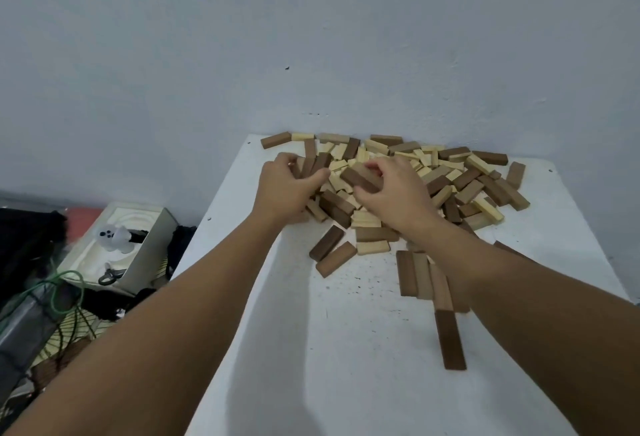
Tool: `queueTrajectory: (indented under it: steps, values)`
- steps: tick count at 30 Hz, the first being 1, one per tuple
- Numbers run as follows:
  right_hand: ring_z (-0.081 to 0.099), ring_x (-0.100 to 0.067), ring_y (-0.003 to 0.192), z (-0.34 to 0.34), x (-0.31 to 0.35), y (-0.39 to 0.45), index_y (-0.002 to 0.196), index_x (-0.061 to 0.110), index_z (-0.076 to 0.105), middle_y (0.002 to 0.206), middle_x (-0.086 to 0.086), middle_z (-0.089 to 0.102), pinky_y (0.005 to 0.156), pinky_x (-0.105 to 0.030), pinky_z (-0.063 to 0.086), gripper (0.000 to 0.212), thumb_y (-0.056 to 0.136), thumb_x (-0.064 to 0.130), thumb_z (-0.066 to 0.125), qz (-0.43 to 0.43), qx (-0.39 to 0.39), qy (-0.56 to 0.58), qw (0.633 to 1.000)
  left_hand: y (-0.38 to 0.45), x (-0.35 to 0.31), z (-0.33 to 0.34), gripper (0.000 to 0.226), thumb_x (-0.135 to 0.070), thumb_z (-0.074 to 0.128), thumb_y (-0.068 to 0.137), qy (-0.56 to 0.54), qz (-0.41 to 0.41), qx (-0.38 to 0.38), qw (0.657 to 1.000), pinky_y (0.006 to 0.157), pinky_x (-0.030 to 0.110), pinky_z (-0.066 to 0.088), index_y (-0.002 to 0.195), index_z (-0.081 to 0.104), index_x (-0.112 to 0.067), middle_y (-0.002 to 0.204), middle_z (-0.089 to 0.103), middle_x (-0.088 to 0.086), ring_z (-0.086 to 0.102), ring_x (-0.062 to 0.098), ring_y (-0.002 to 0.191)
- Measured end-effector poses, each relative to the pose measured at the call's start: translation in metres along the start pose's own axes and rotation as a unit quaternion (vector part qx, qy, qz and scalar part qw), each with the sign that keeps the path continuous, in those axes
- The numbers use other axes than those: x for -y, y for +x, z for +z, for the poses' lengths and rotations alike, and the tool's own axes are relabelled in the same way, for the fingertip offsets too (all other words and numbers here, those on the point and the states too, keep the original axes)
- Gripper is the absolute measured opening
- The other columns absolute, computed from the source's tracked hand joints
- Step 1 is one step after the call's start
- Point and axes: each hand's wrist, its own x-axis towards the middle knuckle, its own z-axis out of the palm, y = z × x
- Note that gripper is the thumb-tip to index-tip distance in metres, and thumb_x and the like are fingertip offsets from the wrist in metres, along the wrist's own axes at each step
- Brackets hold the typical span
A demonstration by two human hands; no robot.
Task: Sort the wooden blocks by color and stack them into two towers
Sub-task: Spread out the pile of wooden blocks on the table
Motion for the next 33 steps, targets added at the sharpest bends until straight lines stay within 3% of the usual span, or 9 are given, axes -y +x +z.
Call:
queueTrajectory:
  steps: [3, 8, 11, 13, 15, 17, 20, 25, 33]
  values:
    - [0.048, -0.025, 0.133, 0.009, 0.001, 0.023, 0.15, 0.022, 0.045, 0.143, -0.007, 0.05, 0.109, -0.042, 0.043, 0.063, 0.097, 0.049, 0.063, 0.006, -0.008, 0.019, 1.0, 0.031, 0.005, 0.012, 0.099, -0.075, 0.07, 0.079, 0.014, -0.014, 0.028, 0.999, 0.101, 0.037, 0.053, 0.154, 0.039, -0.019, 0.137, 0.058, 0.002, 0.061, 0.016, 0.119]
    - [0.034, -0.027, 0.146, 0.025, -0.001, 0.021, 0.155, 0.029, 0.036, 0.156, -0.004, 0.037, 0.12, -0.052, 0.029, 0.063, 0.1, 0.057, 0.05, -0.067, 0.039, -0.017, 0.997, 0.057, 0.037, 0.002, 0.062, -0.059, 0.057, 0.093, 0.065, -0.004, -0.013, 0.998, 0.116, 0.041, 0.037, 0.149, 0.046, -0.035, 0.15, 0.043, 0.005, 0.039, 0.023, 0.141]
    - [-0.005, -0.024, 0.158, 0.041, -0.011, 0.021, 0.162, 0.042, 0.016, 0.171, -0.001, 0.011, 0.127, -0.052, -0.002, 0.066, 0.103, 0.063, 0.036, -0.072, 0.116, -0.082, 0.987, 0.085, 0.051, -0.006, 0.062, -0.045, 0.056, 0.1, 0.128, -0.025, -0.035, 0.991, 0.118, 0.045, 0.031, 0.156, 0.04, -0.024, 0.159, 0.033, 0.011, 0.03, 0.029, 0.148]
    - [-0.019, -0.022, 0.157, 0.048, -0.016, 0.023, 0.162, 0.045, 0.006, 0.173, 0.001, 0.002, 0.124, -0.049, -0.015, 0.067, 0.104, 0.065, 0.031, -0.058, 0.118, -0.095, 0.987, 0.107, 0.052, -0.008, 0.068, -0.044, 0.053, 0.103, 0.159, -0.042, -0.023, 0.986, 0.122, 0.052, 0.028, 0.16, 0.031, -0.016, 0.167, 0.027, 0.011, 0.026, 0.031, 0.153]
    - [-0.02, -0.02, 0.156, 0.052, -0.017, 0.026, 0.162, 0.045, 0.004, 0.173, 0.002, 0.002, 0.123, -0.048, -0.017, 0.067, 0.104, 0.065, 0.029, -0.053, 0.111, -0.089, 0.988, 0.121, 0.047, -0.004, 0.065, -0.046, 0.051, 0.102, 0.171, -0.061, 0.007, 0.983, 0.119, 0.056, 0.03, 0.159, 0.032, -0.02, 0.165, 0.033, 0.005, 0.033, 0.031, 0.15]
    - [-0.021, -0.02, 0.156, 0.052, -0.017, 0.026, 0.162, 0.045, 0.004, 0.173, 0.003, 0.001, 0.123, -0.048, -0.017, 0.067, 0.103, 0.066, 0.028, -0.052, 0.113, -0.09, 0.988, 0.122, 0.042, 0.007, 0.051, -0.045, 0.049, 0.1, 0.191, -0.067, 0.011, 0.979, 0.115, 0.052, 0.032, 0.148, 0.048, -0.028, 0.153, 0.046, -0.002, 0.042, 0.028, 0.142]
    - [-0.021, -0.018, 0.156, 0.051, -0.017, 0.026, 0.162, 0.046, 0.005, 0.173, 0.004, 0.002, 0.122, -0.047, -0.018, 0.067, 0.103, 0.067, 0.029, -0.049, 0.114, -0.087, 0.989, 0.11, 0.038, 0.021, 0.043, -0.045, 0.051, 0.1, 0.209, -0.049, -0.017, 0.977, 0.115, 0.047, 0.027, 0.14, 0.057, -0.031, 0.15, 0.047, -0.002, 0.038, 0.028, 0.141]
    - [-0.02, -0.019, 0.156, 0.049, -0.017, 0.03, 0.162, 0.046, 0.009, 0.172, 0.005, 0.004, 0.123, -0.049, -0.016, 0.068, 0.102, 0.068, 0.031, -0.041, 0.121, -0.077, 0.989, 0.106, 0.055, 0.008, 0.04, -0.039, 0.05, 0.104, 0.099, -0.029, 0.023, 0.994, 0.117, 0.048, 0.036, 0.138, 0.063, -0.021, 0.141, 0.056, 0.008, 0.043, 0.031, 0.138]
    - [-0.013, -0.02, 0.158, 0.037, -0.017, 0.034, 0.163, 0.039, 0.016, 0.172, 0.006, 0.009, 0.125, -0.051, -0.011, 0.077, 0.097, 0.076, 0.03, -0.043, 0.14, -0.1, 0.984, 0.055, 0.047, -0.012, 0.061, -0.046, 0.061, 0.102, -0.016, -0.019, 0.074, 0.997, 0.104, 0.028, 0.047, 0.156, 0.038, -0.03, 0.155, 0.042, -0.005, 0.053, 0.015, 0.132]
